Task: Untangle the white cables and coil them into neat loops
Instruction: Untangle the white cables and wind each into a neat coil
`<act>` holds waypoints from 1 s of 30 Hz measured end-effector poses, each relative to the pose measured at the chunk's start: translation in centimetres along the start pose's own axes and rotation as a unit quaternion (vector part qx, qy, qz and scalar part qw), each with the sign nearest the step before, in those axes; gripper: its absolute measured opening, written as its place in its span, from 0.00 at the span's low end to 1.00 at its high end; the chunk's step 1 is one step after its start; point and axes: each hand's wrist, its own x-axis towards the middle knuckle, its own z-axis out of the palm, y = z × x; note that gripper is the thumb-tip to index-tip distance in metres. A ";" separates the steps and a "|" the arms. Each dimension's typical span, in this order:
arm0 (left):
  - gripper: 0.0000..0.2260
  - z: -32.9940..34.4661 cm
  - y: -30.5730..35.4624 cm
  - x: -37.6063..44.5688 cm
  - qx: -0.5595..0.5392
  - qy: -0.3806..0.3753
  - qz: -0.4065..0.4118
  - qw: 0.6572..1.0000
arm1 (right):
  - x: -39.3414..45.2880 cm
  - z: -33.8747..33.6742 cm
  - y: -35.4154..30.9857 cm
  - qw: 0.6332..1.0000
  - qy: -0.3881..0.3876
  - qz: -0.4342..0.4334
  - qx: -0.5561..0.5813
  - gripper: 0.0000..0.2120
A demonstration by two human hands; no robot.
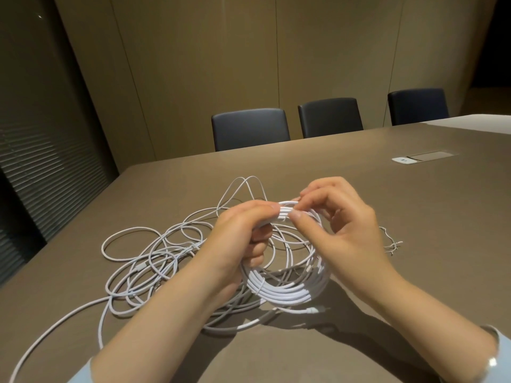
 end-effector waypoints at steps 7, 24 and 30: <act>0.04 -0.1 0.3 -0.3 0.044 0.012 0.029 0.999 | 1.5 -1.6 -0.3 0.969 -0.057 0.195 0.142 0.07; 0.05 0.2 -0.8 -0.2 0.138 0.067 0.195 0.969 | 2.1 -2.4 -0.4 0.976 -0.089 0.186 0.068 0.04; 0.04 0.2 -1.0 -0.2 0.172 0.042 0.205 0.963 | 2.1 -2.5 -0.5 0.960 -0.149 0.229 0.069 0.07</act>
